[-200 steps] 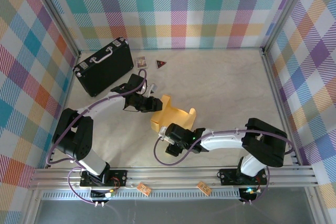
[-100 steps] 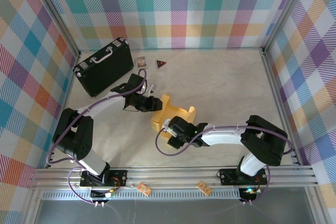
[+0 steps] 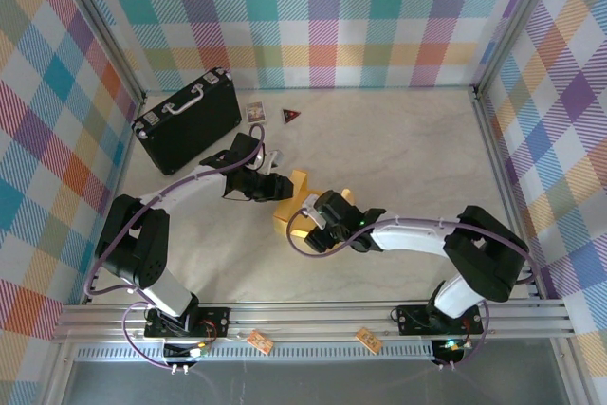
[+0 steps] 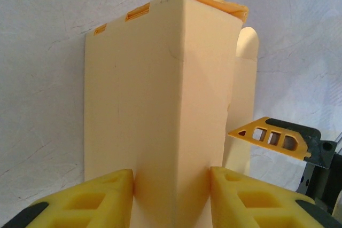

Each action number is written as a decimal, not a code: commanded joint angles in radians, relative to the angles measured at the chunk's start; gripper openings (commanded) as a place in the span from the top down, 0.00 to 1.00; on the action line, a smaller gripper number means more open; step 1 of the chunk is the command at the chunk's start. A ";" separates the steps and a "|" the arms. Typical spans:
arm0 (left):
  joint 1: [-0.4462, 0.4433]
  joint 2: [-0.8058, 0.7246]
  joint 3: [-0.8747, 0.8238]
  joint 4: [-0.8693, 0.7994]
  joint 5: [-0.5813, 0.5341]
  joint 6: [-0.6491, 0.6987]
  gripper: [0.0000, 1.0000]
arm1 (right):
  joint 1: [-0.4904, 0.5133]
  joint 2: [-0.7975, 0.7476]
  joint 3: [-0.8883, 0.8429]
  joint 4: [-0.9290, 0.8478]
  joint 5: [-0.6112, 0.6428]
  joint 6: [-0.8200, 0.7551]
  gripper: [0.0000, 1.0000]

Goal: Fold the paper box

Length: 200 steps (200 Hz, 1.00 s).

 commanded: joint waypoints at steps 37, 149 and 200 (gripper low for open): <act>0.002 0.050 -0.025 -0.103 -0.028 0.019 0.60 | -0.037 0.099 0.087 -0.040 0.019 0.062 0.27; 0.003 0.052 -0.016 -0.109 -0.031 0.023 0.61 | -0.104 0.140 0.111 -0.094 -0.071 0.180 0.28; 0.002 0.053 -0.020 -0.107 -0.029 0.023 0.60 | -0.107 0.077 0.131 -0.136 -0.134 0.193 0.29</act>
